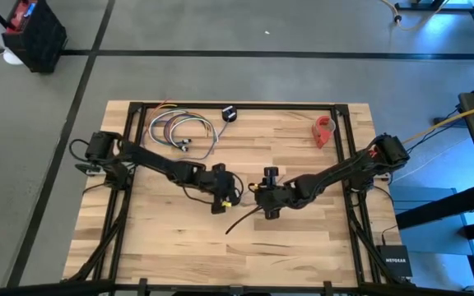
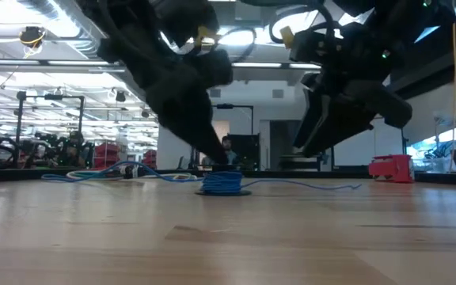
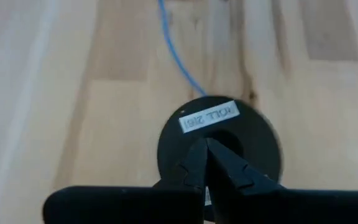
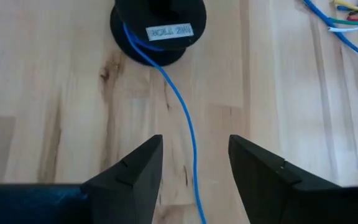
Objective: Coil cords
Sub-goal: Put the spool with the coiled wire on the table
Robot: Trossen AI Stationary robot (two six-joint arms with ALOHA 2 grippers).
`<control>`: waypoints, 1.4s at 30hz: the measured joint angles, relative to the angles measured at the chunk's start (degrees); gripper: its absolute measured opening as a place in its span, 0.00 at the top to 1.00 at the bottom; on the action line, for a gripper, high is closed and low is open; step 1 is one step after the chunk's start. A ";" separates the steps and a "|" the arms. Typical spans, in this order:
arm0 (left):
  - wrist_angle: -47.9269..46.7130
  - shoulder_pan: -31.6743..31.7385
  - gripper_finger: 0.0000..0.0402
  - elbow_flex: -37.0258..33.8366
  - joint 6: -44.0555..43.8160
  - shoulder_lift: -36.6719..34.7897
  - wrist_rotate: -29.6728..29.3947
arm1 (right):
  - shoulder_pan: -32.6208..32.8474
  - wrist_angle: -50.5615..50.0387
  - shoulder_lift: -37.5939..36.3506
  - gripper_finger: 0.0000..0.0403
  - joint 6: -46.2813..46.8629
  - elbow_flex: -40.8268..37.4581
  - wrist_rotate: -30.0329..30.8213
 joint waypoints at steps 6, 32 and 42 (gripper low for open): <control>-0.15 0.21 1.00 0.20 -0.04 0.66 3.31 | 0.00 4.79 0.00 0.53 -0.05 -1.12 -0.98; -1.26 0.23 1.00 0.15 -0.40 0.73 3.07 | -6.08 24.25 12.07 0.81 -10.32 -1.71 -11.83; -5.92 0.40 1.00 0.31 -2.95 0.58 1.14 | -1.43 9.73 7.02 0.96 -5.32 -1.68 -5.93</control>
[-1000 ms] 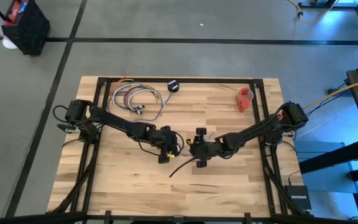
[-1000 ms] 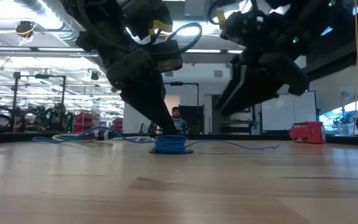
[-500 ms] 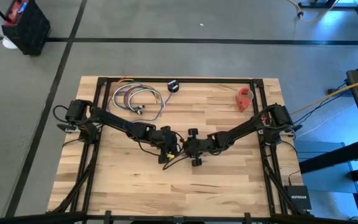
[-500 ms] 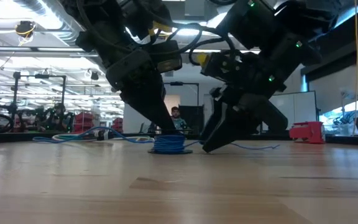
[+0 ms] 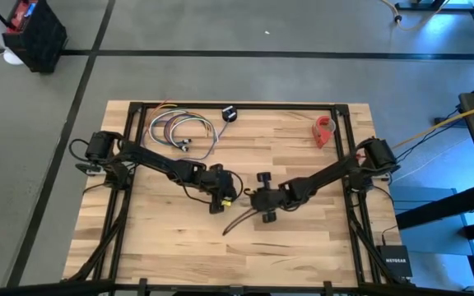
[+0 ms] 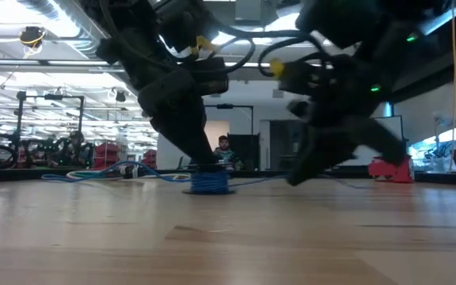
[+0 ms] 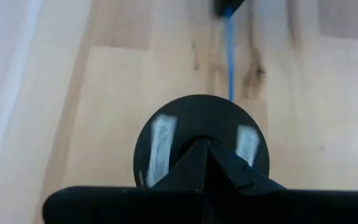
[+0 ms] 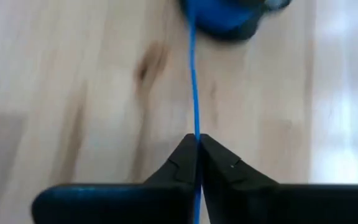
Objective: Coil cords
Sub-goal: Put the spool with the coiled wire on the table
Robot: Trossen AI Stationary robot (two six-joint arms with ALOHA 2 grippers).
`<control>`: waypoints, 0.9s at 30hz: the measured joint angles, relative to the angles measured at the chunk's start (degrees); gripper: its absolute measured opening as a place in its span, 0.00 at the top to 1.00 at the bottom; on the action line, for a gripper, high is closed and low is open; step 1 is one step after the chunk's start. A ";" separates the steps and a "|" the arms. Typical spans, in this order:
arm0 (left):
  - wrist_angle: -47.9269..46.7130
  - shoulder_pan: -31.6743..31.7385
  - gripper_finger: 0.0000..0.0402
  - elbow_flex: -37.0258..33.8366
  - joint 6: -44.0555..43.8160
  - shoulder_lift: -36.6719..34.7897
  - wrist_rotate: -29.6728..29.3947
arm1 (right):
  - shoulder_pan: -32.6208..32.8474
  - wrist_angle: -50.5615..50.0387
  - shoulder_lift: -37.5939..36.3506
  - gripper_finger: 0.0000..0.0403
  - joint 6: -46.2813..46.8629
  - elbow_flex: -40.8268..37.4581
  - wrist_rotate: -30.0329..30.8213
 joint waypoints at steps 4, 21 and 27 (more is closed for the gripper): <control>-2.57 0.02 1.00 0.02 -1.09 -0.04 -1.71 | 3.05 -8.20 -1.49 0.98 5.30 0.00 0.29; -8.98 0.02 1.00 -0.03 -4.87 0.02 -1.67 | 18.47 -44.10 -3.30 0.98 32.48 -0.10 0.36; -9.58 -0.02 1.00 -0.07 -5.39 0.05 -1.53 | 23.19 -53.62 -7.40 0.96 42.46 0.12 -4.25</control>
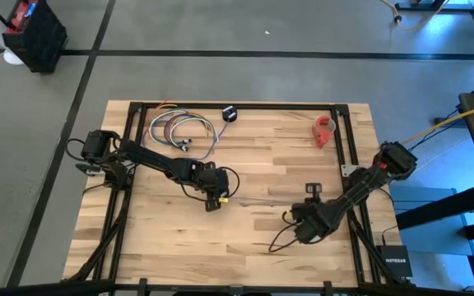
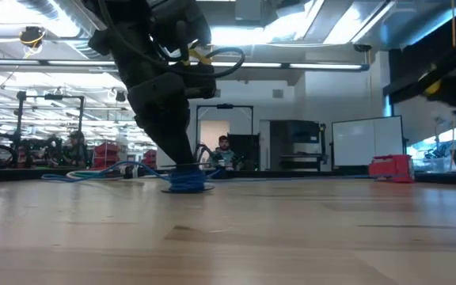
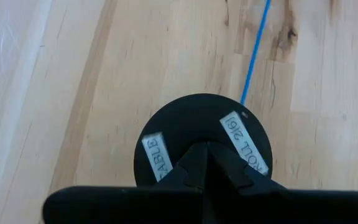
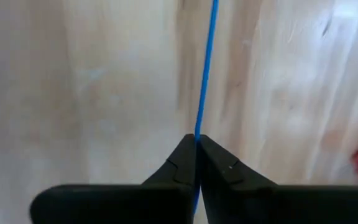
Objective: Coil cords
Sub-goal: Put the spool with the coiled wire on the table
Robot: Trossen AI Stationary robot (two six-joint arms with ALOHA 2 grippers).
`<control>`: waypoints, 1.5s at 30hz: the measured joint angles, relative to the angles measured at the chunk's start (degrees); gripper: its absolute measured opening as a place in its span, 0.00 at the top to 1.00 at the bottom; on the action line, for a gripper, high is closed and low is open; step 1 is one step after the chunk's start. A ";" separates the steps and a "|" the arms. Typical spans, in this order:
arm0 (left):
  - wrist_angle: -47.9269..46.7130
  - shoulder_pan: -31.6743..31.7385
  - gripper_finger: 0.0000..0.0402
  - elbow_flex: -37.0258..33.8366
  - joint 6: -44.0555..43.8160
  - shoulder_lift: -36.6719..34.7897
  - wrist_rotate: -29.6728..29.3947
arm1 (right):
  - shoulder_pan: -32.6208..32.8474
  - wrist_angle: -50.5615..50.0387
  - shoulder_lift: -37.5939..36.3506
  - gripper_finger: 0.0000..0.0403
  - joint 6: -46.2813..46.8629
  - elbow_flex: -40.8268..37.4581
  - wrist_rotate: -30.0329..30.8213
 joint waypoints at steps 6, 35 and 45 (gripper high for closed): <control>0.22 -0.04 1.00 -0.11 0.16 0.03 0.14 | -0.92 0.04 -2.05 0.91 2.98 5.30 -0.19; 0.87 -0.11 1.00 -0.17 0.58 0.04 0.58 | -25.72 82.12 19.80 0.55 -31.83 3.27 2.64; 1.15 -0.11 1.00 -0.15 0.55 0.06 0.65 | -25.84 88.58 23.65 0.68 -36.12 3.42 3.33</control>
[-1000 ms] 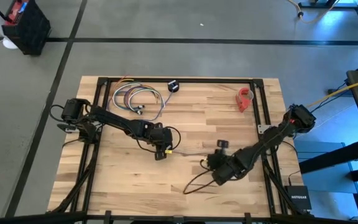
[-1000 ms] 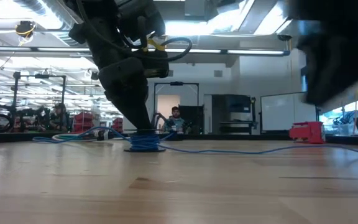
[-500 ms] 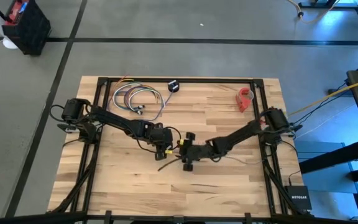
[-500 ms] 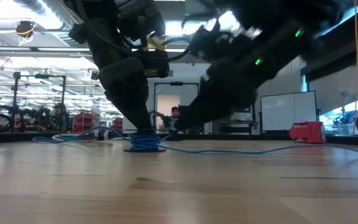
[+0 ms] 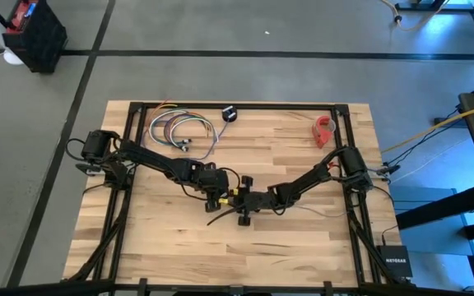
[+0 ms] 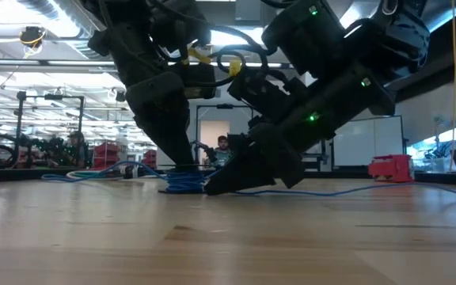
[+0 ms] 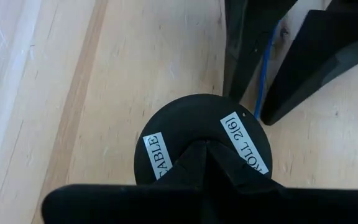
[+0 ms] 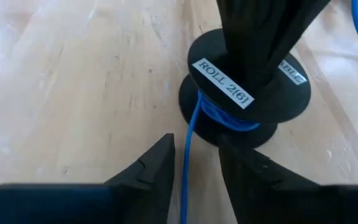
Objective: Coil cords
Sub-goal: Put the spool with the coiled wire on the table
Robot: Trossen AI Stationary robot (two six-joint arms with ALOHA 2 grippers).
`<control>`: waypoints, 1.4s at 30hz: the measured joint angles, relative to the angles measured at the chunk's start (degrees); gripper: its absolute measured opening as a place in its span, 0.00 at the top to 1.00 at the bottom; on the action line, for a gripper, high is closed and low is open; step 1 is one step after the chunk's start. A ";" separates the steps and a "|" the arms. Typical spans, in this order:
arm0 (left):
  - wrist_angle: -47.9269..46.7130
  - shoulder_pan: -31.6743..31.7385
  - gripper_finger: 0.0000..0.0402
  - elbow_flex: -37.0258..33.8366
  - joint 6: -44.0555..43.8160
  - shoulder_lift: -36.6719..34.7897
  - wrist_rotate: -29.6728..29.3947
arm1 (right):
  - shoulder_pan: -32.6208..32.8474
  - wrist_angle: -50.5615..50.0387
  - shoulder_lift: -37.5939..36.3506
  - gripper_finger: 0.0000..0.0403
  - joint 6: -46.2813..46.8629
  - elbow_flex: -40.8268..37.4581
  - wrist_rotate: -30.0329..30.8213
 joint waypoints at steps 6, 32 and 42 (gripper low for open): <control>-0.02 0.00 1.00 0.00 0.00 0.00 -0.03 | 0.04 -2.40 -0.04 0.91 -0.39 0.21 0.63; 0.74 0.00 1.00 0.15 -0.61 -0.13 -0.20 | 17.13 -70.95 -18.68 0.99 24.18 -2.07 8.15; 1.30 0.00 1.00 0.17 -0.85 -0.13 -0.20 | 27.97 -80.53 -32.66 0.99 46.50 -15.19 5.54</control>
